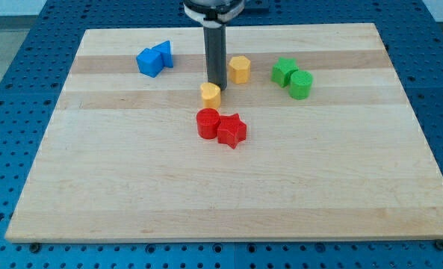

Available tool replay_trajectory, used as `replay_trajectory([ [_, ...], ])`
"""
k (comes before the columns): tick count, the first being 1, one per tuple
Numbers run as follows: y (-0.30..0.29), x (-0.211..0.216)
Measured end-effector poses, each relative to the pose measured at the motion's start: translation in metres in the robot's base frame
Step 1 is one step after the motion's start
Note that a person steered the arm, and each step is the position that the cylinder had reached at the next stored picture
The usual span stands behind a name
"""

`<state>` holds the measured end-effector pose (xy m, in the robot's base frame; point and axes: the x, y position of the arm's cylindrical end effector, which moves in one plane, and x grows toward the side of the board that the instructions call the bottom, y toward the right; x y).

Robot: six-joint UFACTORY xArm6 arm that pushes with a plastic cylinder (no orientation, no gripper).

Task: Push the yellow hexagon towards the yellow heart

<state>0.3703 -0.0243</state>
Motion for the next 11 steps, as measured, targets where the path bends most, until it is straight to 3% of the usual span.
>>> replay_trajectory([
  [1, 0.000, 0.008],
  [3, -0.002, -0.075],
  [5, 0.051, -0.111],
  [6, 0.052, -0.111],
  [9, 0.055, -0.045],
  [11, 0.048, -0.042],
])
